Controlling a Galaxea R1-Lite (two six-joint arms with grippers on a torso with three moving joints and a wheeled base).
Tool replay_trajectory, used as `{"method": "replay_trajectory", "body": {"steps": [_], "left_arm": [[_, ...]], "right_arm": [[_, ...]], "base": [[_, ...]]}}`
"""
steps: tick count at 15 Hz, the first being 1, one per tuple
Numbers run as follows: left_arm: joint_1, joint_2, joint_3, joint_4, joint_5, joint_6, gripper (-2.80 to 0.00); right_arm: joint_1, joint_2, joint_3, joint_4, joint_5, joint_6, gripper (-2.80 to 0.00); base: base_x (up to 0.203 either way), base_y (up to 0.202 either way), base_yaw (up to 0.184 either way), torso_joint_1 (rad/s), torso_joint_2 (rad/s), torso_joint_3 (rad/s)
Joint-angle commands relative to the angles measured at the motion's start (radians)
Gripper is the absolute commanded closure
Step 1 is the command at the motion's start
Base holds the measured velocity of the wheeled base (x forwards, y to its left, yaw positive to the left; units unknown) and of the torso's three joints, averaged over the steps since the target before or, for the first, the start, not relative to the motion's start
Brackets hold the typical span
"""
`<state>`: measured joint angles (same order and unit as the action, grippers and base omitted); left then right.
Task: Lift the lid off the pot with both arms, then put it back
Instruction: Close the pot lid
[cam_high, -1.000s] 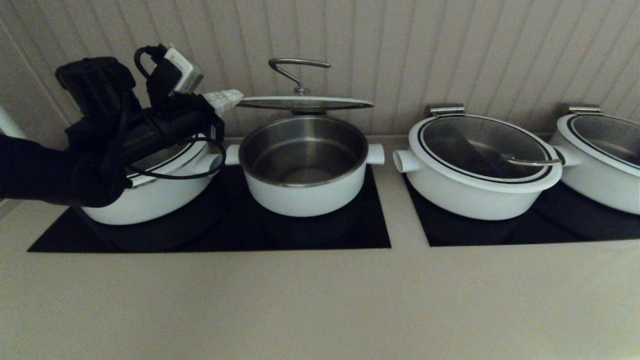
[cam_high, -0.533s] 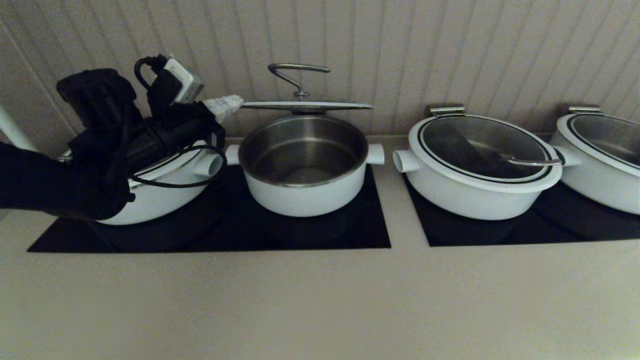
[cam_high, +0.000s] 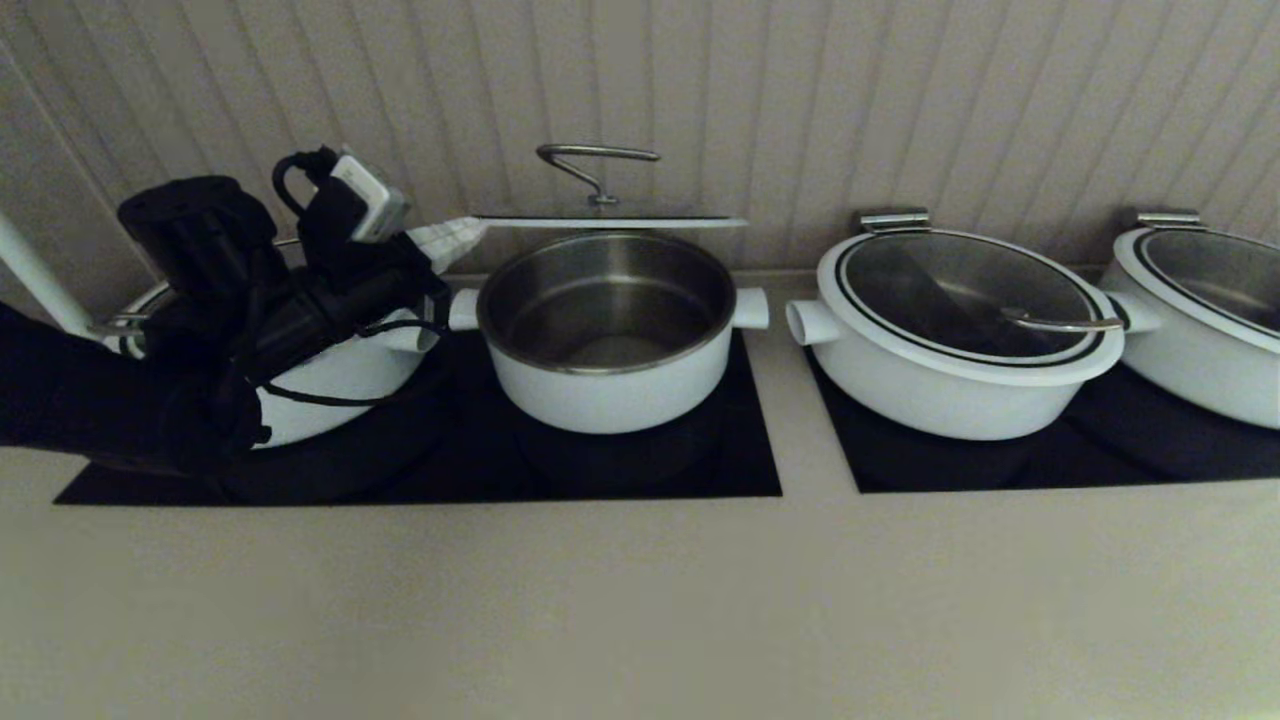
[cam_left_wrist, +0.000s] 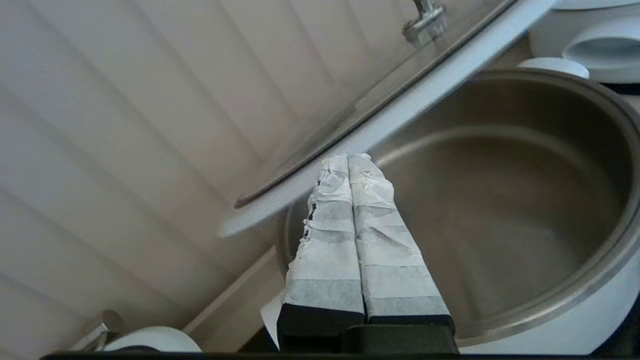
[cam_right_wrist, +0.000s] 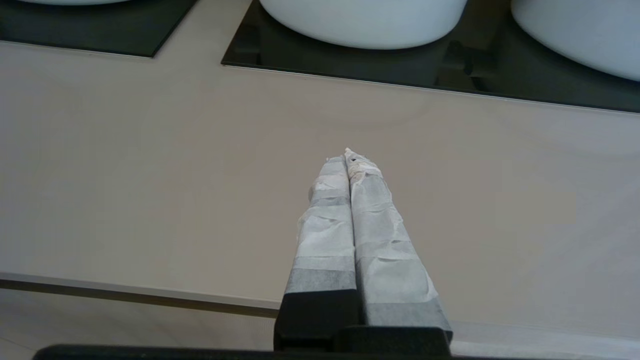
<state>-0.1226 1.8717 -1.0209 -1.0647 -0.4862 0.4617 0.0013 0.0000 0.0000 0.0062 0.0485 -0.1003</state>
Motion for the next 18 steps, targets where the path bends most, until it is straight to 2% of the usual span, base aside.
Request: {"method": "replay_trajectory", "body": {"steps": [1,8,18], "left_arm": [[0.000,0.003,0.015,-0.008,-0.003,0.005,0.00],[-0.022,0.011,0.016,-0.008,0.003,0.008,0.00],[0.001,-0.019,-0.057,0.041,0.009,0.009,0.00]], "right_arm": [[0.000,0.001,0.000,0.000,0.001,-0.001,0.00],[0.000,0.001,0.000,0.000,0.001,-0.001,0.00],[0.000,0.000,0.000,0.000,0.001,-0.001,0.00]], "base": [[0.000,0.000,0.000,0.000,0.00,0.000],[0.000,0.000,0.000,0.000,0.00,0.000],[0.000,0.000,0.000,0.000,0.00,0.000]]}}
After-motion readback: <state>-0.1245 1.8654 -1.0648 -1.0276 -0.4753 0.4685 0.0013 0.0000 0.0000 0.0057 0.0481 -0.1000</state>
